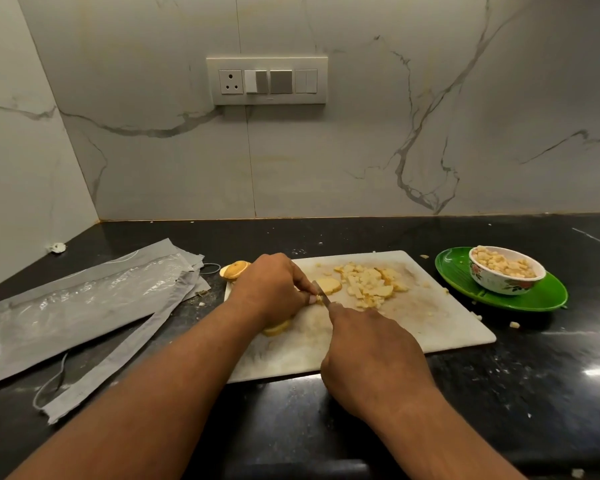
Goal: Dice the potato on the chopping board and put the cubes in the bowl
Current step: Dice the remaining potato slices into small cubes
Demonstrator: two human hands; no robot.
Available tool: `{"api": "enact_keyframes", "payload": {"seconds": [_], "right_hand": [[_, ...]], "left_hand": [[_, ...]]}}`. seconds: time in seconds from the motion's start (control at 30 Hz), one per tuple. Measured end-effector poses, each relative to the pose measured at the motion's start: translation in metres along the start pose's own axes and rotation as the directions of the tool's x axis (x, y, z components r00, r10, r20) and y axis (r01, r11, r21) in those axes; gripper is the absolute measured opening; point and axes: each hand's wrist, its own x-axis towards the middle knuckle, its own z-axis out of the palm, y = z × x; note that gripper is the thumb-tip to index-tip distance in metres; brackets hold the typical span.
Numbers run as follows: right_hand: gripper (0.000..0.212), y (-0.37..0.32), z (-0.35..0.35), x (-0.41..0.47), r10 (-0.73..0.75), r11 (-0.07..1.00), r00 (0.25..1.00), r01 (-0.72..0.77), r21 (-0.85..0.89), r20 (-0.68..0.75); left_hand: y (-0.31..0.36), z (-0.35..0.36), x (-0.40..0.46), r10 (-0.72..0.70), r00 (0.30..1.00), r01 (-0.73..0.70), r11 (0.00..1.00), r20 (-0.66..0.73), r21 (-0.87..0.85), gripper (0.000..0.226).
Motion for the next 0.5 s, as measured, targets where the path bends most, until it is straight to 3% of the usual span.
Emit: {"api": "enact_keyframes", "payload": {"seconds": [0.23, 0.33, 0.4, 0.5], "right_hand": [[0.056, 0.009, -0.028, -0.034, 0.001, 1.000, 0.994, 0.000, -0.012, 0.110], [0.056, 0.016, -0.043, -0.020, 0.041, 0.999, 0.998, -0.041, 0.008, 0.039], [0.050, 0.020, -0.040, 0.006, 0.088, 0.994, 0.996, -0.089, 0.065, 0.018], [0.028, 0.029, -0.023, 0.055, 0.175, 0.972, 0.983, -0.181, 0.148, 0.053]], "left_hand": [[0.002, -0.002, 0.000, 0.009, 1.000, -0.009, 1.000, 0.013, 0.013, 0.007], [0.002, -0.005, 0.000, 0.012, 1.000, -0.013, 0.999, 0.028, 0.031, 0.008], [0.003, -0.007, 0.000, 0.010, 0.999, -0.012, 0.999, 0.038, 0.042, 0.015], [0.001, -0.008, 0.002, 0.010, 0.999, -0.010, 1.000, 0.050, -0.018, 0.044]]}}
